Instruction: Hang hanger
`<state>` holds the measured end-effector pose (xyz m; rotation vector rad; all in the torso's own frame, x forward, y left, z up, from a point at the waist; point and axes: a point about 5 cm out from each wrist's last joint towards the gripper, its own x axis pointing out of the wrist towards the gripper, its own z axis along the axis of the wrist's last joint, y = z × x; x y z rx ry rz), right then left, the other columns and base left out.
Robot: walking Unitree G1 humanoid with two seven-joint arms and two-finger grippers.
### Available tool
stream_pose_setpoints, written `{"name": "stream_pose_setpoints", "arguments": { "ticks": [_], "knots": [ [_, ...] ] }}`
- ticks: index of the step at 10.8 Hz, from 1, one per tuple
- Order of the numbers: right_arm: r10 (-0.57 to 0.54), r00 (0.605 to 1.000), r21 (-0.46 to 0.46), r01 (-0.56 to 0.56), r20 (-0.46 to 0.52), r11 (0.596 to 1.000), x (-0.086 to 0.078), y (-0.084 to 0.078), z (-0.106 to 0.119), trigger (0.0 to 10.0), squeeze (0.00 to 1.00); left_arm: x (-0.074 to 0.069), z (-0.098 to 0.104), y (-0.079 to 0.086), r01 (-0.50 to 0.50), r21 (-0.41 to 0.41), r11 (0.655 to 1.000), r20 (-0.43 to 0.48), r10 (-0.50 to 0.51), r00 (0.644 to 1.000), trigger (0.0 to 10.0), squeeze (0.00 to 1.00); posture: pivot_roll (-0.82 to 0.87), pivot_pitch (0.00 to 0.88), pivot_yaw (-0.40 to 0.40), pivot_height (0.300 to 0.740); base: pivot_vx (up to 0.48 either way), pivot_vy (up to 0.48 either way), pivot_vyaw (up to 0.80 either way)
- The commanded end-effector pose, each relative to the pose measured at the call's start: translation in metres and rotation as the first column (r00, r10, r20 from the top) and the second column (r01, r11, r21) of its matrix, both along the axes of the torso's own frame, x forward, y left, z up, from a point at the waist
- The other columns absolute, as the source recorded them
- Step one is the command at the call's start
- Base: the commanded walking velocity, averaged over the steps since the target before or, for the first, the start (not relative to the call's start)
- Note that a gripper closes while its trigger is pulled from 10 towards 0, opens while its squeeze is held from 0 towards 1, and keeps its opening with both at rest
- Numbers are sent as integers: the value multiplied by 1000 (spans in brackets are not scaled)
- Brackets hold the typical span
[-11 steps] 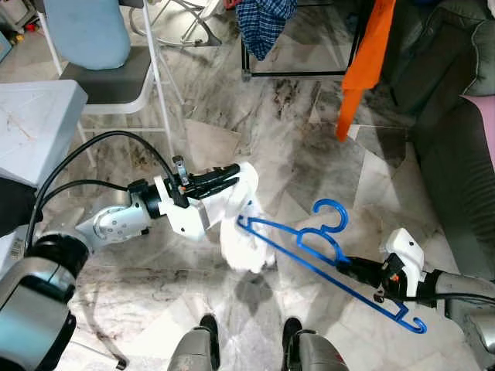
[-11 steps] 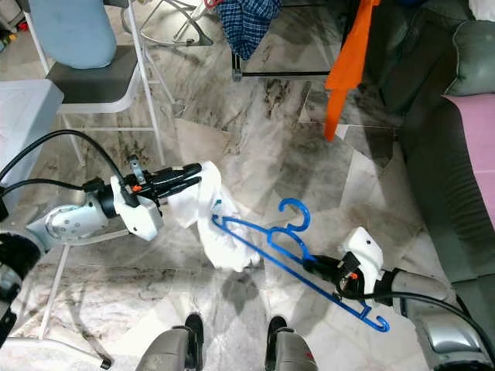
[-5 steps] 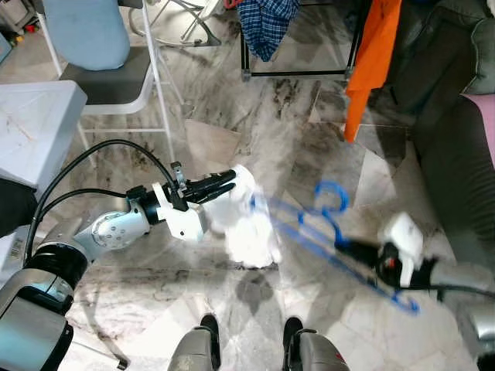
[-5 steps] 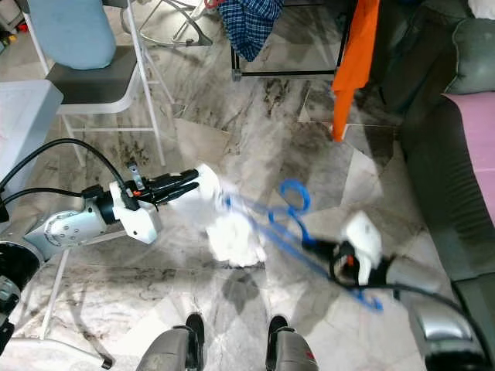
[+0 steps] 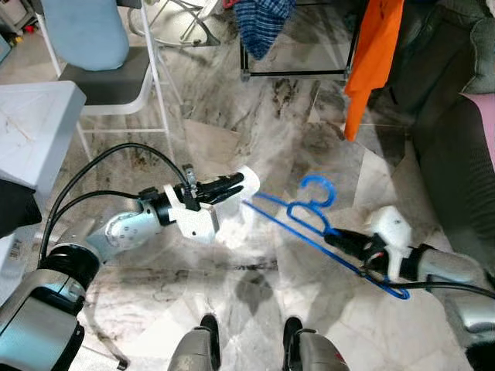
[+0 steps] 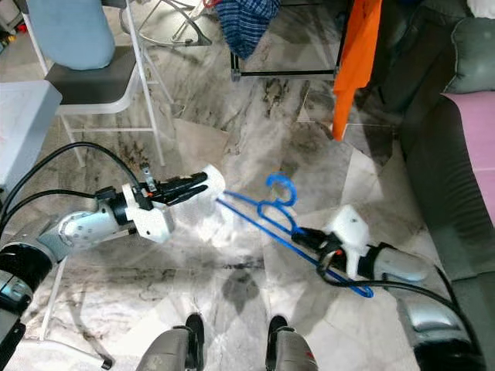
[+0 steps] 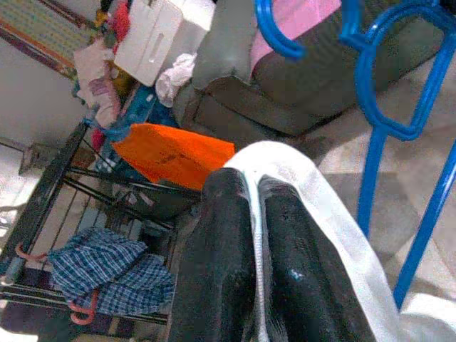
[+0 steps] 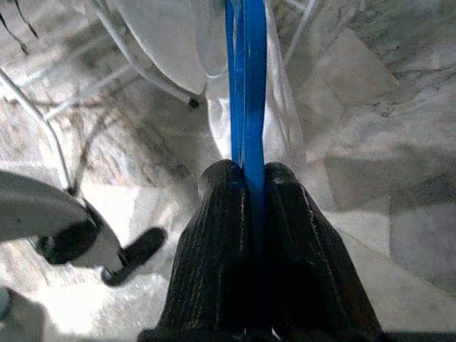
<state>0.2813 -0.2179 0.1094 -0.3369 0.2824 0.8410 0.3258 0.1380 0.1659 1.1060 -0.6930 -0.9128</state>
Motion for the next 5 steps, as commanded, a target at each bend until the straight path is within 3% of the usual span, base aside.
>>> {"name": "stream_pose_setpoints", "arguments": {
  "ticks": [1, 3, 5],
  "knots": [
    [-7, 1000, -39, 7, 3, 999, 0, 0, -6, 10000, 0, 0, -1, 3, -8, 15, 1000, -5, 8, 1000, 10000, 0, -15, 298, 65, 740, 0, 0, 0],
    [-55, 997, -84, 59, 52, 995, 11, 4, -15, 10000, 0, 2, 0, 2, -24, -16, 1000, -13, 24, 1000, 10000, 0, -9, 293, 61, 740, 0, 0, 0],
    [-29, 998, -64, 32, 58, 997, 22, 27, -22, 10000, 0, -4, -2, -7, 17, -45, 999, -29, -19, 999, 10000, 0, -6, 290, 60, 740, 0, 0, 0]
  ]
}}
